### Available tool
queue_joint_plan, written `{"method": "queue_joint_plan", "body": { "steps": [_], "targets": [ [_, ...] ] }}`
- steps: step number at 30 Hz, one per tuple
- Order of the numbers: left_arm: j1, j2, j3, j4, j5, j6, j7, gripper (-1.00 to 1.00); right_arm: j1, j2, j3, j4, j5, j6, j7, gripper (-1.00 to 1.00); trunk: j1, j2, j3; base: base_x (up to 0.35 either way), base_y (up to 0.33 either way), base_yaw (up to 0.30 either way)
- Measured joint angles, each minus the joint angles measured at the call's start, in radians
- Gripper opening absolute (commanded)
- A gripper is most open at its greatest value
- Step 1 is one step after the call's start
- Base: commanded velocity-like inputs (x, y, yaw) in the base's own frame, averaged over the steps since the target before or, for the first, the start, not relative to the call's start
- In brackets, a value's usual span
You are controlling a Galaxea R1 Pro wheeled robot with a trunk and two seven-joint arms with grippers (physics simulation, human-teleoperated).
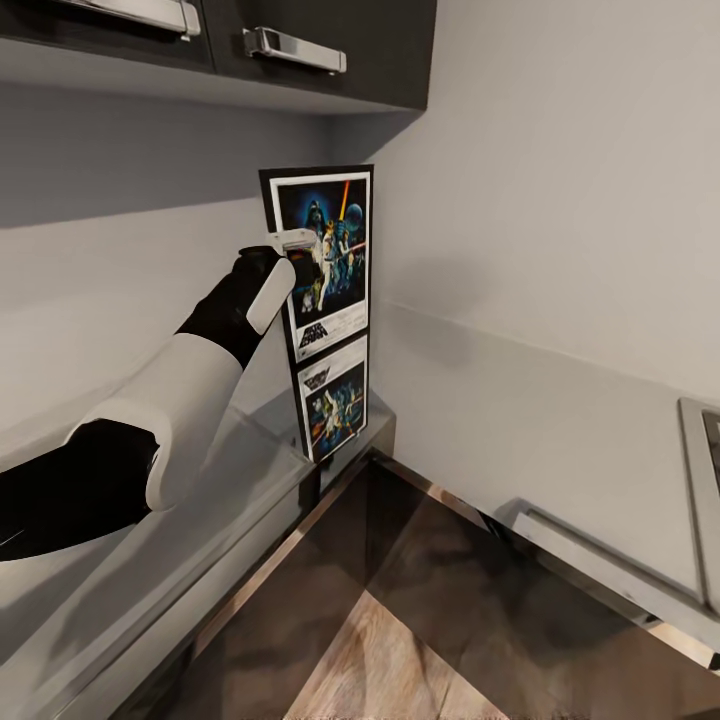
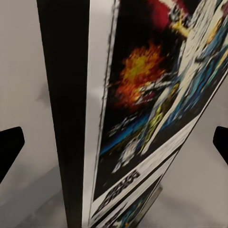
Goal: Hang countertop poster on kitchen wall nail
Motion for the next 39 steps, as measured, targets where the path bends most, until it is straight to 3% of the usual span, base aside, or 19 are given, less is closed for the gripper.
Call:
{"method": "queue_joint_plan", "body": {
  "steps": [20, 27, 39],
  "targets": [
    [-0.001, 0.0, -0.009, 0.007, -0.001, 0.008, 0.0, 1.0, 0.0, 0.0, 0.0, 0.0, 0.0, 0.0, 0.0, 1.0, 0.0, 0.0, -0.027, 0.0, 0.0, 0.0],
    [-0.045, 0.0, -0.01, 0.032, -0.002, 0.009, -0.002, 1.0, 0.0, -0.002, 0.0, 0.0, 0.0, 0.0, 0.0, 1.0, 0.0, 0.0, -0.027, 0.0, 0.0, 0.0],
    [-0.065, 0.0, -0.01, 0.043, -0.002, 0.01, -0.004, 1.0, 0.0, -0.003, 0.0, 0.0, 0.0, 0.0, 0.001, 1.0, 0.0, 0.0, -0.027, 0.0, 0.0, 0.0]
  ]
}}
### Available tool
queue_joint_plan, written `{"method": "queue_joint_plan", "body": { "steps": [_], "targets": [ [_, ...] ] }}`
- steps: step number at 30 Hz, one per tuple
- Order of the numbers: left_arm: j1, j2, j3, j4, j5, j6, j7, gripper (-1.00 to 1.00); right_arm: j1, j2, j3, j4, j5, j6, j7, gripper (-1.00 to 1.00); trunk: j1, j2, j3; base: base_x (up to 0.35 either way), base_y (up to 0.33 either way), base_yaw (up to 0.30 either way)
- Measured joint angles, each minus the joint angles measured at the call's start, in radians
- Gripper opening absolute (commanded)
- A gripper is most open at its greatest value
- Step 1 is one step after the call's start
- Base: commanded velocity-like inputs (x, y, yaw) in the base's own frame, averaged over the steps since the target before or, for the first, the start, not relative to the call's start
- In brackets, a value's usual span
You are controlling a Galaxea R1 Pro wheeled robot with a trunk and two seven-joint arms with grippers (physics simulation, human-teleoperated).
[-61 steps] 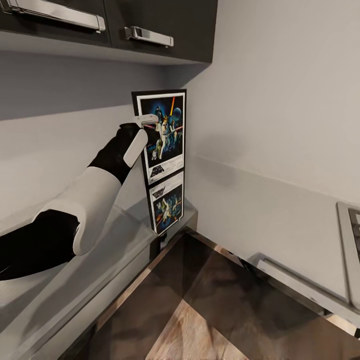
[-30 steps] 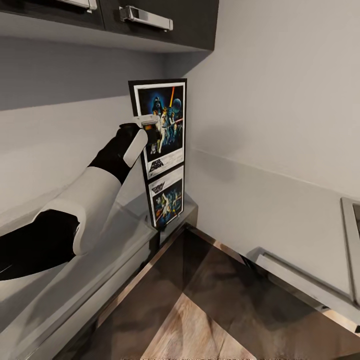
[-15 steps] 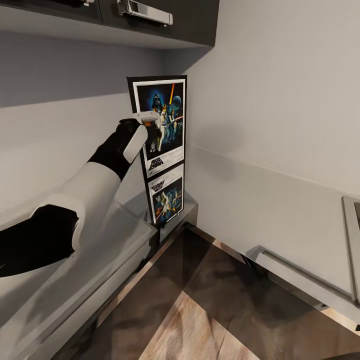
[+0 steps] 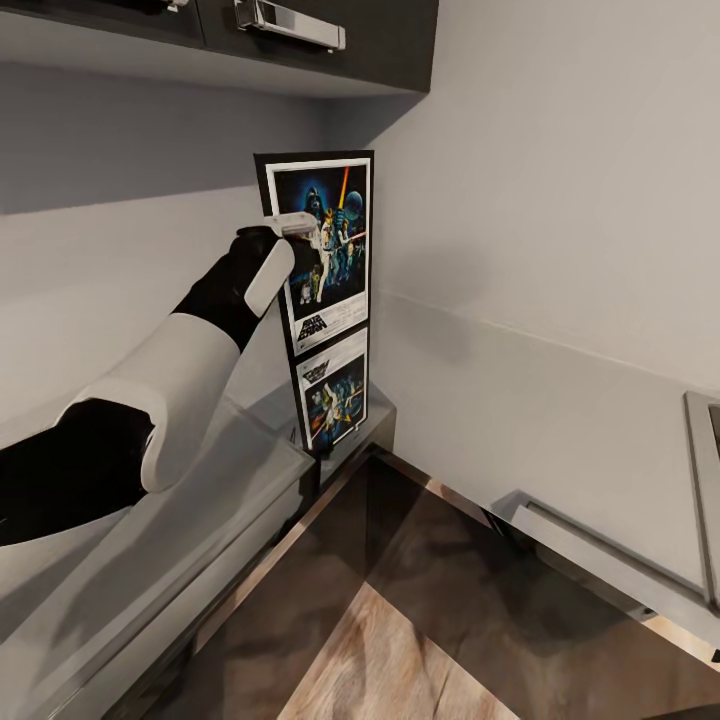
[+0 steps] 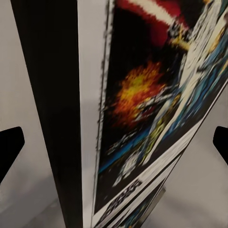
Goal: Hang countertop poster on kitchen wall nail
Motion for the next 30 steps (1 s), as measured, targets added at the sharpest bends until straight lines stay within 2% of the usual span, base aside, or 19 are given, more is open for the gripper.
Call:
{"method": "queue_joint_plan", "body": {
  "steps": [16, 30],
  "targets": [
    [-0.001, 0.0, 0.0, -0.001, 0.001, -0.002, -0.001, 1.0, 0.0, 0.0, 0.002, 0.0, 0.0, -0.001, 0.0, 1.0, 0.0, 0.0, -0.001, 0.0, 0.0, 0.0],
    [-0.001, 0.0, 0.0, 0.0, 0.002, -0.002, -0.002, 1.0, 0.0, 0.0, 0.002, 0.0, 0.0, 0.0, -0.001, 1.0, 0.0, 0.0, -0.019, 0.0, 0.0, 0.0]
  ]
}}
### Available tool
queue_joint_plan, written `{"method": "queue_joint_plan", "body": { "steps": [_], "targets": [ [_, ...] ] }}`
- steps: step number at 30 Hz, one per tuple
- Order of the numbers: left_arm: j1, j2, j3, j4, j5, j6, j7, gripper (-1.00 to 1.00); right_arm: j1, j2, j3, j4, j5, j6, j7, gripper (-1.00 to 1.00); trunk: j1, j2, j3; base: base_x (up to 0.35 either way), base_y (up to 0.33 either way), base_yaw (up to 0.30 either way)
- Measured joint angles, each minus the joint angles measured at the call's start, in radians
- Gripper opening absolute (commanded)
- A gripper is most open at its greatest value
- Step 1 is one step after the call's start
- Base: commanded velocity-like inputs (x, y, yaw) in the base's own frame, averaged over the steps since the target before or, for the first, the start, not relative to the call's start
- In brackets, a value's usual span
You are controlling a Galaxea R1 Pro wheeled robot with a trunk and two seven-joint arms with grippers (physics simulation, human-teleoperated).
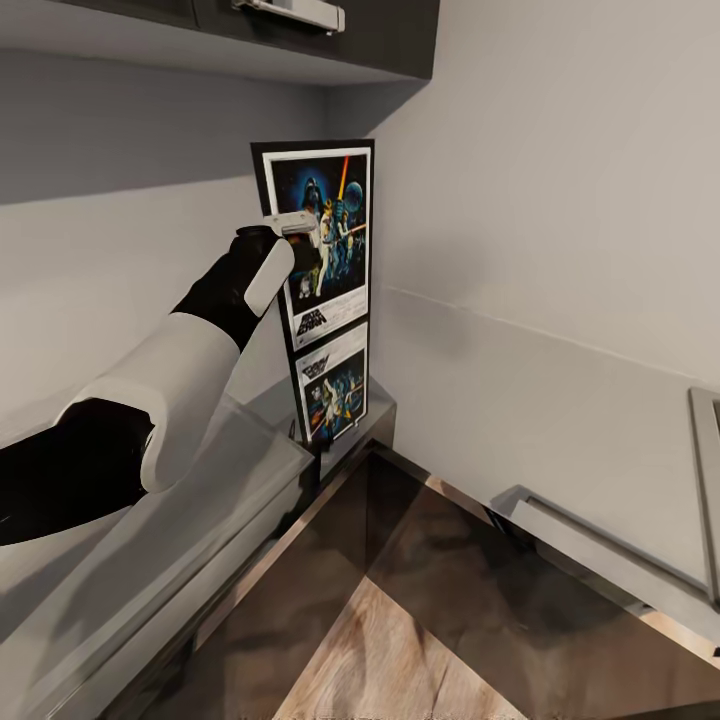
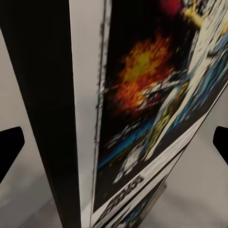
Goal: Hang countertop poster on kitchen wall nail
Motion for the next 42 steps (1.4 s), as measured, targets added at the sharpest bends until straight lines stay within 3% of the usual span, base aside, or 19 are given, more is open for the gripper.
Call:
{"method": "queue_joint_plan", "body": {
  "steps": [23, 28, 38, 42],
  "targets": [
    [0.0, 0.0, 0.0, -0.008, 0.002, -0.001, -0.002, 1.0, 0.0, 0.0, 0.0, 0.0, 0.0, 0.0, 0.0, 1.0, 0.0, 0.0, -0.033, 0.0, 0.0, 0.0],
    [0.0, 0.0, 0.001, -0.013, 0.002, -0.002, -0.056, 1.0, 0.0, 0.0, 0.0, 0.0, 0.0, 0.0, 0.001, 1.0, 0.0, 0.0, -0.034, 0.0, 0.0, 0.0],
    [0.0, 0.0, 0.002, -0.017, 0.004, -0.005, -0.081, 1.0, 0.0, 0.0, 0.0, 0.0, 0.0, 0.0, 0.001, 1.0, 0.0, 0.0, -0.034, 0.0, 0.0, 0.0],
    [0.0, 0.0, 0.005, -0.018, 0.002, -0.005, -0.122, 1.0, 0.0, 0.0, 0.0, 0.0, 0.0, 0.0, 0.001, 1.0, 0.0, 0.0, -0.034, 0.0, 0.0, 0.0]
  ]
}}
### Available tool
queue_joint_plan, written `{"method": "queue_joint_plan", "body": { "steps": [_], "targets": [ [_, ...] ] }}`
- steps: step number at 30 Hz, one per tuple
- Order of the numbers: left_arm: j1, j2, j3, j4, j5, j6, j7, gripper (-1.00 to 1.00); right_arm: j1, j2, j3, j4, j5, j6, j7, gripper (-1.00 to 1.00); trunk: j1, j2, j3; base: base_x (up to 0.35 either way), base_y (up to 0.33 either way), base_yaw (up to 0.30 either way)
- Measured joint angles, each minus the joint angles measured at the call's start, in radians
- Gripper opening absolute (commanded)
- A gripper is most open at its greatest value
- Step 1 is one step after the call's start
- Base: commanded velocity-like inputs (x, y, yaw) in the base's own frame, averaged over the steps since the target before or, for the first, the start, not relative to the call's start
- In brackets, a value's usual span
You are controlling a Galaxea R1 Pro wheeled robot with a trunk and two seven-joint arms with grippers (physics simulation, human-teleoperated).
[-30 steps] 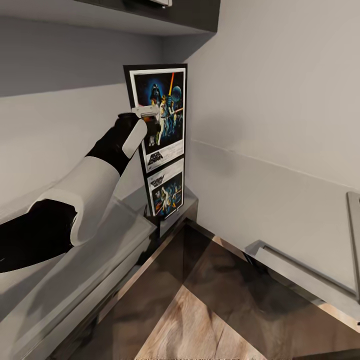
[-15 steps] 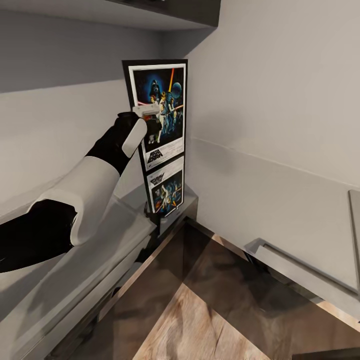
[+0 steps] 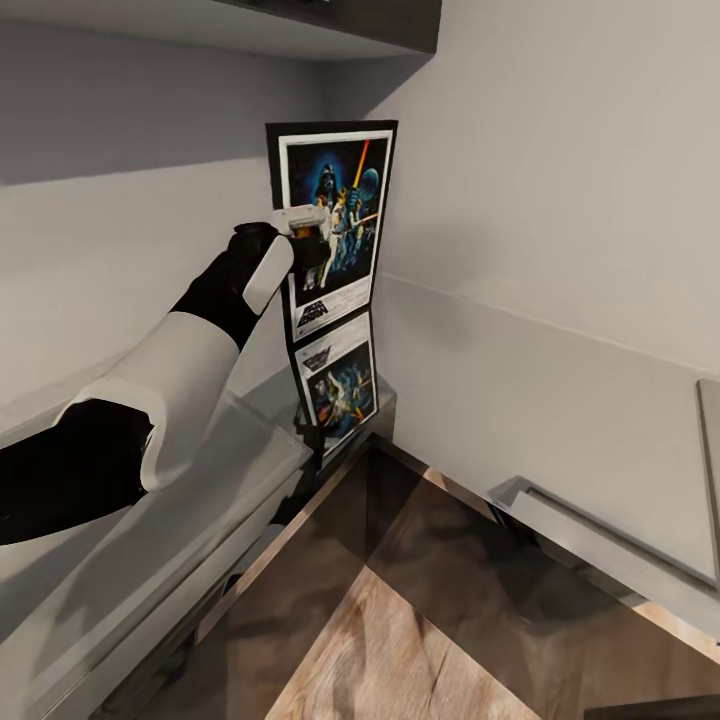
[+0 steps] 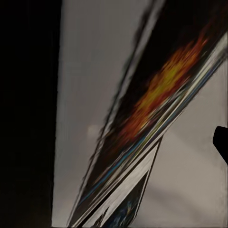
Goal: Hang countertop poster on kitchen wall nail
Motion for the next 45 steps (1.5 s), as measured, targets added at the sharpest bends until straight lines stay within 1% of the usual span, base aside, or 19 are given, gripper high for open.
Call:
{"method": "queue_joint_plan", "body": {
  "steps": [3, 7, 23, 24, 29, 30, 31, 32, 35, 36, 37, 38, 39, 40, 45],
  "targets": [
    [0.0, 0.001, 0.003, 0.0, -0.003, 0.0, -0.024, 1.0, 0.0, 0.0, 0.0, 0.0, 0.0, 0.0, 0.0, 1.0, 0.0, 0.0, 0.0, 0.0, 0.0, 0.0],
    [0.0, 0.009, 0.004, 0.0, -0.004, 0.0, -0.033, 1.0, 0.0, 0.0, 0.0, 0.0, 0.0, 0.0, 0.0, 1.0, 0.0, 0.0, 0.0, 0.0, 0.0, 0.0],
    [0.0, 0.013, 0.0, 0.0, -0.002, 0.002, -0.038, 1.0, 0.0, 0.0, 0.0, 0.0, 0.0, 0.001, -0.001, 1.0, 0.0, 0.0, 0.0, 0.0, 0.0, 0.0],
    [0.0, 0.013, 0.0, 0.001, -0.003, 0.002, -0.038, -1.0, 0.0, 0.0, 0.0, 0.0, 0.0, 0.001, -0.001, 1.0, 0.0, 0.0, 0.0, 0.0, 0.0, 0.0],
    [0.0, 0.012, -0.002, 0.0, 0.001, 0.003, -0.038, -1.0, 0.0, 0.0, 0.0, 0.0, 0.0, 0.001, 0.0, 1.0, 0.0, 0.0, 0.0, 0.0, 0.0, 0.0],
    [0.0, 0.012, 0.0, 0.0, -0.013, 0.006, -0.035, -1.0, 0.0, 0.0, 0.0, 0.0, 0.0, 0.0, 0.0, 1.0, 0.0, 0.0, 0.0, 0.0, 0.0, 0.0],
    [0.0, 0.011, -0.002, 0.0, 0.007, 0.002, -0.037, -1.0, 0.0, 0.0, 0.0, 0.0, 0.0, 0.0, -0.001, 1.0, 0.0, 0.0, 0.0, 0.0, 0.0, 0.0],
    [0.0, 0.011, -0.002, 0.0, -0.002, 0.004, -0.037, -1.0, 0.0, 0.0, 0.0, 0.0, 0.0, 0.001, -0.001, 1.0, 0.0, 0.0, 0.0, 0.0, 0.0, 0.0],
    [0.0, 0.011, -0.002, -0.015, 0.001, 0.004, -0.037, -1.0, 0.0, 0.0, 0.0, 0.0, 0.0, 0.001, 0.0, 1.0, 0.0, 0.0, 0.0, 0.0, 0.0, 0.0],
    [0.0, 0.011, -0.003, -0.02, 0.007, 0.003, -0.038, -1.0, 0.0, 0.0, 0.0, 0.0, 0.0, 0.0, 0.0, 1.0, 0.0, 0.0, 0.0, 0.0, 0.0, 0.0],
    [0.0, 0.011, -0.002, -0.034, 0.001, 0.004, -0.038, -1.0, 0.0, 0.0, 0.0, 0.0, 0.0, 0.0, 0.0, 1.0, 0.0, 0.0, 0.0, 0.0, 0.0, 0.0],
    [0.0, 0.011, -0.003, -0.038, 0.006, 0.004, -0.038, -1.0, 0.0, 0.0, 0.0, 0.0, 0.0, 0.0, 0.0, 1.0, 0.0, 0.0, 0.0, 0.0, 0.0, 0.0],
    [0.0, 0.011, -0.002, -0.047, -0.003, 0.006, -0.038, -1.0, 0.0, 0.0, 0.0, 0.0, 0.0, 0.0, -0.001, 1.0, 0.0, 0.0, 0.0, 0.0, 0.0, 0.0],
    [0.0, 0.011, -0.002, -0.056, -0.005, 0.006, -0.038, -1.0, 0.0, 0.0, 0.0, 0.0, 0.0, 0.0, -0.001, 1.0, 0.0, 0.0, 0.0, 0.0, 0.0, 0.0],
    [0.0, 0.01, -0.005, -0.069, 0.004, 0.006, -0.038, -1.0, 0.0, 0.0, 0.0, 0.0, 0.0, 0.0, -0.001, 1.0, 0.0, 0.0, 0.0, 0.0, 0.0, 0.0]
  ]
}}
